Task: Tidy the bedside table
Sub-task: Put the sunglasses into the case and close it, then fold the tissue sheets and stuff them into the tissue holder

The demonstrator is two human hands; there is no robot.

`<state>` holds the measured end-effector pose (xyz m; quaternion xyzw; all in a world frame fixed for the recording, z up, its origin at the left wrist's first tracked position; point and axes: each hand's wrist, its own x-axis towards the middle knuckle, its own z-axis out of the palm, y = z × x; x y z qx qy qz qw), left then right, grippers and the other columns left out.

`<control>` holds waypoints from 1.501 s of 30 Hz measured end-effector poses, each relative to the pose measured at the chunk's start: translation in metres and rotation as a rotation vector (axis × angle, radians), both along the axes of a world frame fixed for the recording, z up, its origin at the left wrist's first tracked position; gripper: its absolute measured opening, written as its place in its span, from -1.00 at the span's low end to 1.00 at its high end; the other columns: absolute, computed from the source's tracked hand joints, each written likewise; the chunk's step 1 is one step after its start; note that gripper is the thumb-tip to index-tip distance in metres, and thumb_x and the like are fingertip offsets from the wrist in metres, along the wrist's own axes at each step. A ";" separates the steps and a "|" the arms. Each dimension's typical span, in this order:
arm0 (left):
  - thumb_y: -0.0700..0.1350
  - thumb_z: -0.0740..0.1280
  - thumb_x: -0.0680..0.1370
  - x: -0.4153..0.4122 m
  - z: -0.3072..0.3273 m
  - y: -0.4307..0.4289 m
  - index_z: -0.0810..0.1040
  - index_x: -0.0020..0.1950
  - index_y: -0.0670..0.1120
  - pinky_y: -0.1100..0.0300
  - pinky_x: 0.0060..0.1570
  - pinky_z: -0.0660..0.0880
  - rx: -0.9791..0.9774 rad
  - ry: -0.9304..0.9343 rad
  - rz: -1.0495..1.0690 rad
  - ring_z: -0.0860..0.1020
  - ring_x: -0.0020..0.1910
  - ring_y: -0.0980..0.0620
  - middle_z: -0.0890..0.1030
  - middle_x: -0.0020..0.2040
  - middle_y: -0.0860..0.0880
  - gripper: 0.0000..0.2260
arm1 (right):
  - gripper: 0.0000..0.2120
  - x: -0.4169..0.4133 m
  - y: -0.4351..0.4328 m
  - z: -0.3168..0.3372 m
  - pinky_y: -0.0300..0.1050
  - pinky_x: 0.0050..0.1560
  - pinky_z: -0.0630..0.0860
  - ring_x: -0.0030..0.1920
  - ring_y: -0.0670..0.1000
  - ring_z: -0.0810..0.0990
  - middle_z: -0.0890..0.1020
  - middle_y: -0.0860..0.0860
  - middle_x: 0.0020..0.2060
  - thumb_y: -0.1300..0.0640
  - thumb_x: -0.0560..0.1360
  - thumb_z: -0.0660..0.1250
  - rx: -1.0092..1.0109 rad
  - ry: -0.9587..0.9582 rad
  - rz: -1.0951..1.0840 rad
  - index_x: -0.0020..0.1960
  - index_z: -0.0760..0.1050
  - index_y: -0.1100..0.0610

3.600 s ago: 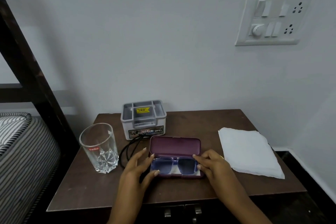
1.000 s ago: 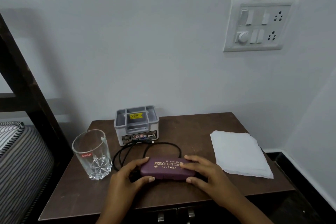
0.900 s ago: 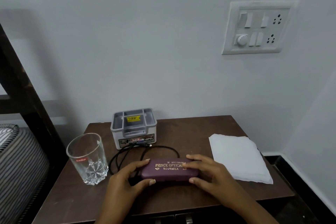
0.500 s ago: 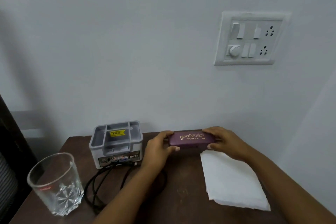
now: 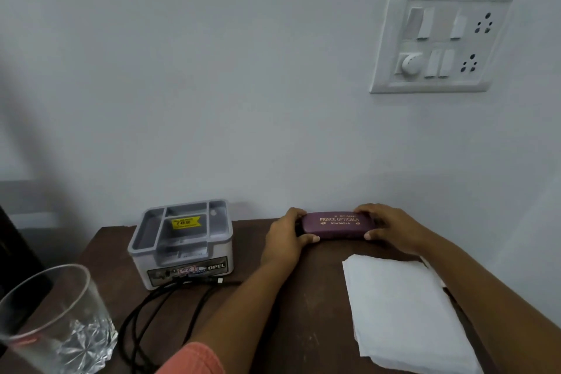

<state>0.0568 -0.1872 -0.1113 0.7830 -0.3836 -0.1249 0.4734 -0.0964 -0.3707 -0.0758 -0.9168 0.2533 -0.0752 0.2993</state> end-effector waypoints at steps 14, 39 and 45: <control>-0.12 0.43 0.44 -0.008 0.036 0.030 0.28 0.41 0.00 0.09 0.30 0.33 0.099 -0.088 0.044 0.36 0.37 -0.04 0.41 0.39 -0.04 -0.42 | -0.40 -0.007 0.025 0.010 -0.06 0.32 0.34 0.38 0.07 0.31 0.30 0.06 0.41 0.23 0.48 0.37 -0.107 -0.014 -0.032 0.44 0.22 0.00; 0.22 0.13 0.43 -0.081 -0.010 0.197 0.69 -0.12 0.14 0.11 0.41 -0.04 0.305 -0.757 -0.171 0.23 0.40 0.25 0.68 -0.04 0.24 -0.63 | -0.34 -0.089 0.206 -0.066 0.00 0.50 -0.30 0.26 0.09 0.52 0.68 0.00 0.05 -0.16 0.60 -0.26 -0.502 0.181 -0.183 0.15 0.56 0.08; 0.22 -0.18 0.59 -0.071 -0.019 0.207 0.69 -0.06 0.12 0.08 0.38 -0.03 0.282 -0.736 0.030 -0.14 0.47 0.33 0.66 0.02 0.24 -0.39 | -0.45 -0.063 0.252 -0.078 0.09 0.47 -0.20 0.51 -0.07 -0.28 0.67 0.02 0.09 -0.18 0.56 -0.26 -0.590 -0.034 -0.190 0.24 0.32 0.09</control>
